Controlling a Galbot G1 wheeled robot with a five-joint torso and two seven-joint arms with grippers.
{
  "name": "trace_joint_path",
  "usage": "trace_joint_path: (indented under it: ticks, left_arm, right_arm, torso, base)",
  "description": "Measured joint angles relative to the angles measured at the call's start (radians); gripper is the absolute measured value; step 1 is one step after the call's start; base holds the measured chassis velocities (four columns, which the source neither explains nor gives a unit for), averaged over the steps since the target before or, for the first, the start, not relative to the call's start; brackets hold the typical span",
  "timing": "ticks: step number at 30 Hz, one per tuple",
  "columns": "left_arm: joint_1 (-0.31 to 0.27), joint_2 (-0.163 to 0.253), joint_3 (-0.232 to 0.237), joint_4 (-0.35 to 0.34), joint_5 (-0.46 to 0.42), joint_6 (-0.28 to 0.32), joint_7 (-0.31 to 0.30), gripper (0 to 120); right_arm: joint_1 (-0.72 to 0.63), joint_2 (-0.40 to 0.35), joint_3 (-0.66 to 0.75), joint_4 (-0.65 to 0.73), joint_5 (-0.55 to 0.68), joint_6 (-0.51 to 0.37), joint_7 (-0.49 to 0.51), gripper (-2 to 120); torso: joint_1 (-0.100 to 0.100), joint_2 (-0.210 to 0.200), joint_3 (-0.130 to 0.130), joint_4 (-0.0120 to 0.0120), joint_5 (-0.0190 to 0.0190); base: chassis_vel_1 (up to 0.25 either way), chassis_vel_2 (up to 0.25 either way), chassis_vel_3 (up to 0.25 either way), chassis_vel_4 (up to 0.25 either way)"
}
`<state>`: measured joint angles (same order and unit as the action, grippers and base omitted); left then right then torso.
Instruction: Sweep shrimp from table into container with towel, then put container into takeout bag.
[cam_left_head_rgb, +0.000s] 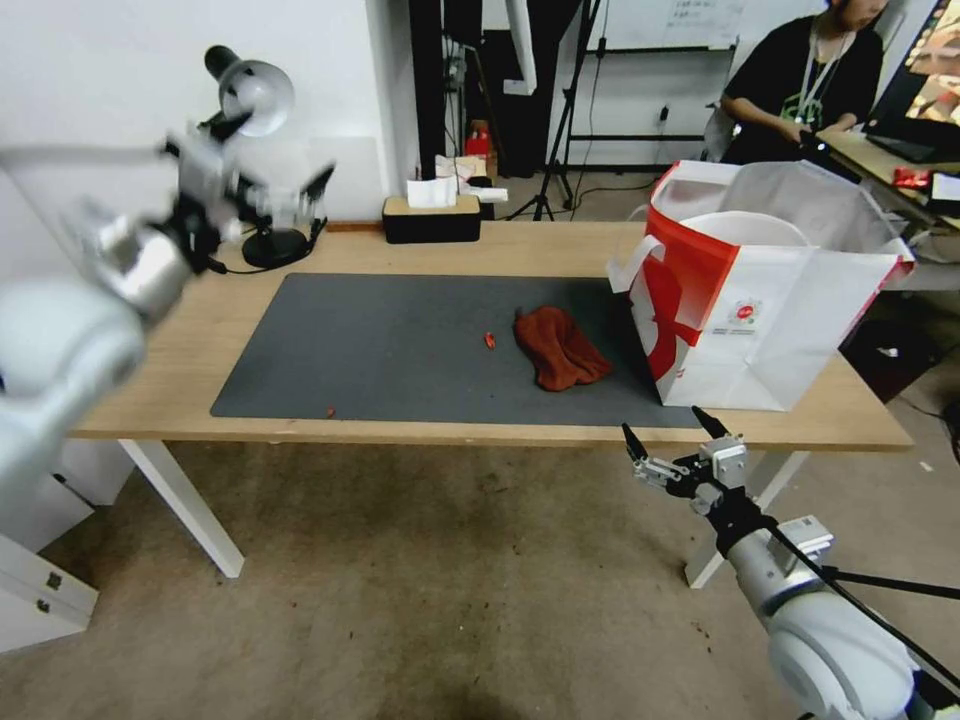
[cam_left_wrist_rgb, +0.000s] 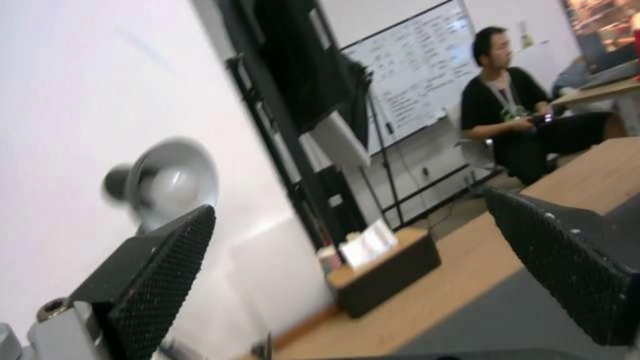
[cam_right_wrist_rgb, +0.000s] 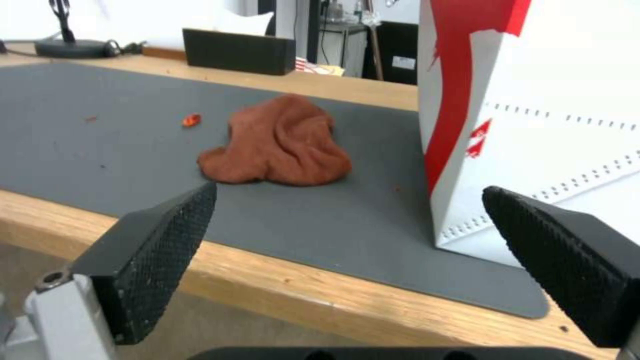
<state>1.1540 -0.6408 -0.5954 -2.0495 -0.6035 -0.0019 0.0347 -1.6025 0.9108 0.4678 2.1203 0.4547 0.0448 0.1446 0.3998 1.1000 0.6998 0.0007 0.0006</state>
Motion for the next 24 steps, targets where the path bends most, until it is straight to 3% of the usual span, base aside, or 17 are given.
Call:
trace_joint_path:
  ticks: [1,2,4,5,6,8,9,10,12,13,16,17,19,24]
  left_arm:
    - [0.06,-0.035,-0.036,-0.019,0.023,-0.009,0.001,100]
    - [0.06,-0.035,-0.036,-0.019,0.023,-0.009,0.001,100]
    - [0.157,-0.11,-0.088,-0.053,0.083,-0.031,0.004,100]
    - [0.268,-0.209,-0.117,-0.078,0.16,-0.069,0.014,100]
    - [0.268,-0.209,-0.117,-0.078,0.16,-0.069,0.014,100]
    - [0.366,-0.325,-0.123,-0.097,0.228,-0.118,0.013,100]
    - [0.366,-0.325,-0.123,-0.097,0.228,-0.118,0.013,100]
    - [0.406,-0.378,-0.122,-0.105,0.256,-0.14,0.009,100]
    - [0.459,-0.443,-0.111,-0.111,0.305,-0.176,-0.009,100]
    - [0.459,-0.443,-0.111,-0.111,0.305,-0.176,-0.009,100]
    - [0.521,-0.527,-0.073,-0.094,0.388,-0.245,-0.046,100]
    - [0.521,-0.527,-0.073,-0.094,0.388,-0.245,-0.046,100]
    - [0.545,-0.577,-0.039,-0.061,0.437,-0.293,-0.069,100]
    - [0.566,-0.627,-0.002,-0.005,0.474,-0.353,-0.078,100]
  right_arm:
    - [0.0,0.005,-0.001,-0.003,-0.001,0.009,0.0,100]
    - [0.0,0.005,-0.001,-0.003,-0.001,0.009,0.0,100]
    - [-0.002,0.016,-0.003,-0.005,-0.002,0.021,-0.001,100]
    - [-0.007,0.029,-0.004,-0.007,-0.002,0.033,-0.002,100]
    - [-0.007,0.029,-0.004,-0.007,-0.002,0.033,-0.002,100]
    - [-0.014,0.042,-0.005,-0.012,-0.004,0.05,-0.003,100]
    - [-0.014,0.042,-0.005,-0.012,-0.004,0.05,-0.003,100]
    - [-0.018,0.05,-0.005,-0.015,-0.007,0.059,-0.003,100]
    - [-0.026,0.065,-0.005,-0.018,-0.015,0.079,-0.004,100]
    - [-0.026,0.065,-0.005,-0.018,-0.015,0.079,-0.004,100]
    - [-0.043,0.101,-0.003,-0.028,-0.053,0.127,-0.004,100]
    - [-0.043,0.101,-0.003,-0.028,-0.053,0.127,-0.004,100]
    - [-0.056,0.131,-0.003,-0.04,-0.083,0.153,-0.004,100]
    - [-0.071,0.168,-0.002,-0.048,-0.114,0.183,-0.004,100]
  torso:
    - [0.0,0.0,0.0,0.0001,-0.0003]
    - [0.0,0.0,0.0,0.0001,-0.0003]
    - [0.0,0.0,0.0,-0.0009,-0.0002]
    - [0.0,0.0,0.0,-0.001,-0.0005]
    - [0.0,0.0,0.0,-0.001,-0.0005]
    - [0.0,0.0,0.0,-0.0003,-0.0007]
    - [0.0,0.0,0.0,-0.0003,-0.0007]
    - [0.0,0.0,0.0,-0.0004,-0.0003]
    - [0.0,0.0,0.0,-0.0006,-0.0005]
    - [0.0,0.0,0.0,-0.0006,-0.0005]
    - [0.0,0.0,0.0,-0.0008,-0.0003]
    - [0.0,0.0,0.0,-0.0008,-0.0003]
    - [0.0,0.0,0.0,-0.001,-0.0005]
    - [0.0,0.0,0.0,-0.0008,-0.0006]
  base:
    - [0.0,0.0,0.0,0.0]
    - [0.0,0.0,0.0,0.0]
    - [0.0,0.0,0.0,0.0]
    - [0.0,0.0,0.0,0.0]
    - [0.0,0.0,0.0,0.0]
    - [0.0,0.0,0.0,0.0]
    - [0.0,0.0,0.0,0.0]
    - [0.0,0.0,0.0,0.0]
    - [0.0,0.0,0.0,0.0]
    - [0.0,0.0,0.0,0.0]
    - [0.0,0.0,0.0,0.0]
    - [0.0,0.0,0.0,0.0]
    - [0.0,0.0,0.0,0.0]
    - [0.0,0.0,0.0,0.0]
